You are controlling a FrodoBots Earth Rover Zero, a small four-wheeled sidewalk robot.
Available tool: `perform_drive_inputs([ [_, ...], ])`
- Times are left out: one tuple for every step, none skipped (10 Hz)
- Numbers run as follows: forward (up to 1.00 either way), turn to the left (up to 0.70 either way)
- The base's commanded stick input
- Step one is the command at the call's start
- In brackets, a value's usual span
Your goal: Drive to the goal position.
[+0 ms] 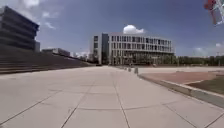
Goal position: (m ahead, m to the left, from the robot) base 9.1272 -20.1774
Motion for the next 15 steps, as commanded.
perform_drive_inputs([
  [0.3,0.01],
  [0.3,0.01],
  [0.3,0.01],
  [0.3,0.01],
  [0.3,0.01],
  [0.3,0.01],
  [0.3,0.01],
  [0.3,0.01],
  [0.3,0.01],
  [0.3,0.01],
  [0.3,0.01],
  [0.3,0.01],
  [0.3,0.01],
  [0.3,0.01],
  [0.3,0.01],
])
